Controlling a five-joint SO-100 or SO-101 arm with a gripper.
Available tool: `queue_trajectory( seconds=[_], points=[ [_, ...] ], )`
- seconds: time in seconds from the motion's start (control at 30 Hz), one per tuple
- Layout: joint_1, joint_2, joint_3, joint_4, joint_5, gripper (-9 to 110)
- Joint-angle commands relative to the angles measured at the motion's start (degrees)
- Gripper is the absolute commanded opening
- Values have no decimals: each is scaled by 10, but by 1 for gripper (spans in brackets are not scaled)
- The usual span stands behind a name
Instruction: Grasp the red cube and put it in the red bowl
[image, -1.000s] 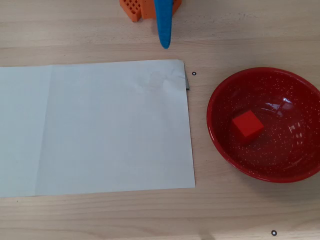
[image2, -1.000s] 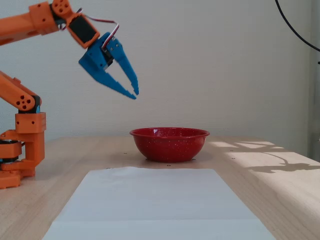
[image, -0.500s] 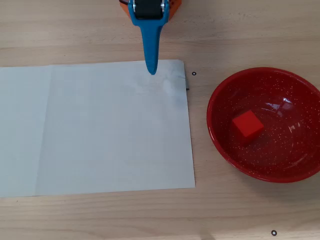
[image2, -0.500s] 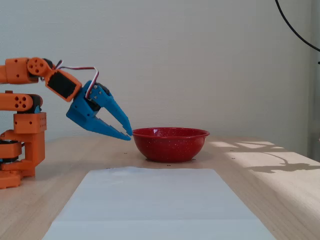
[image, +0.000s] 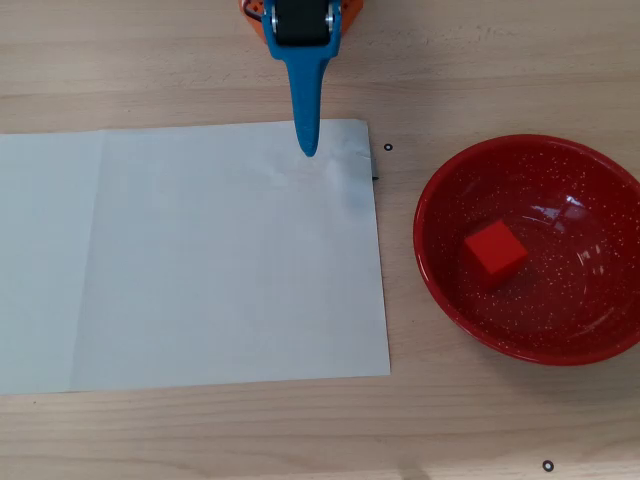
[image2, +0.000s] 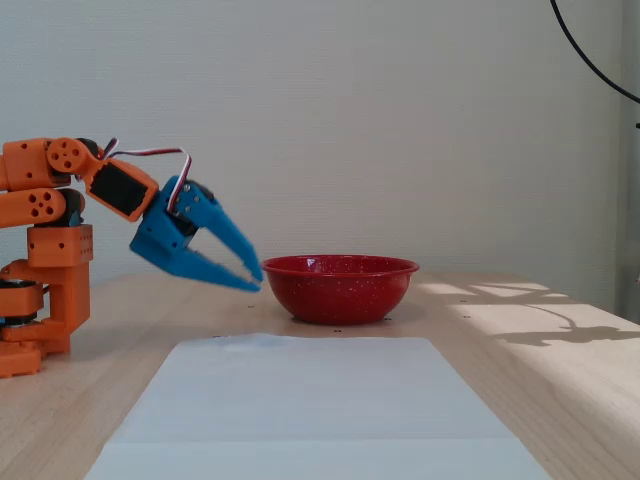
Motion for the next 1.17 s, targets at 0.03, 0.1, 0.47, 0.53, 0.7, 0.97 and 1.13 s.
queue_trajectory(
  seconds=[0.03, 0.1, 0.47, 0.53, 0.7, 0.97, 1.13],
  points=[
    [-7, 8, 8, 56, -16, 0],
    [-7, 8, 8, 88, -20, 0],
    [-7, 7, 8, 95, -37, 2],
    [-3, 7, 8, 96, -32, 2],
    [0, 6, 8, 97, -29, 0],
    [0, 6, 8, 97, -28, 0],
    [0, 6, 8, 97, -28, 0]
  ],
)
